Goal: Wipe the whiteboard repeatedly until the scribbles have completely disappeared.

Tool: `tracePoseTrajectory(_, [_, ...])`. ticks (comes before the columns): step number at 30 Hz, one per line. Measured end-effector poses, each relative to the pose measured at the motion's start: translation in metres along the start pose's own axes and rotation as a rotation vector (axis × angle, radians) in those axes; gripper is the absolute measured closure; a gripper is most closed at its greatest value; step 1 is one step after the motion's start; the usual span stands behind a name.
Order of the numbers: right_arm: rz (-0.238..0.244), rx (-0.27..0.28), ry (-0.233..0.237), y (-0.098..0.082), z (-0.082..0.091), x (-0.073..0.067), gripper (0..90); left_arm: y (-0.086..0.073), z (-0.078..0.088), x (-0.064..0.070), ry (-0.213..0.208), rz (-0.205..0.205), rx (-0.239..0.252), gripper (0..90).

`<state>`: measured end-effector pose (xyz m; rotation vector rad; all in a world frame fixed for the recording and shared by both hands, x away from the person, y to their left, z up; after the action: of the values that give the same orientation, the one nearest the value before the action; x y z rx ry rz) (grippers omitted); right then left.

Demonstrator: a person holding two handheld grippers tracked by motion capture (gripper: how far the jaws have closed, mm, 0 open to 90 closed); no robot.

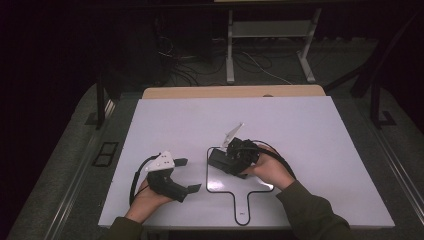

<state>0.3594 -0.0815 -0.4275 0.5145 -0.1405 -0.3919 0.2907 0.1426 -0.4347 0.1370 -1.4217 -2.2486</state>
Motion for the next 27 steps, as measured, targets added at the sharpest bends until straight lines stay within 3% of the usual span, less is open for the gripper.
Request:
tracePoseTrajectory(14, [-0.112,0.042,-0.007,-0.007,0.008,0.032,38.8,-0.003,0.0,-0.003,-0.002,0.006,-0.01,0.0])
tracePoseTrajectory(27, [-0.207,0.037,-0.058,0.0,0.006,0.08,38.8,-0.003,0.0,-0.002,0.0,0.007,-0.005,0.0])
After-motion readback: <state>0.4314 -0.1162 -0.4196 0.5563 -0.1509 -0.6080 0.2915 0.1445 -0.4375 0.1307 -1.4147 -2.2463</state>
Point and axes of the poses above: each handheld gripper's, and its own axes: z roughly backward along the jaws, y roughly out of its top, x roughly to its right, the point moved 3 cm from there along -z, roughly forward along the jaws, and after that the axes turned 2 degrees about -y, right-handed, at the moved point
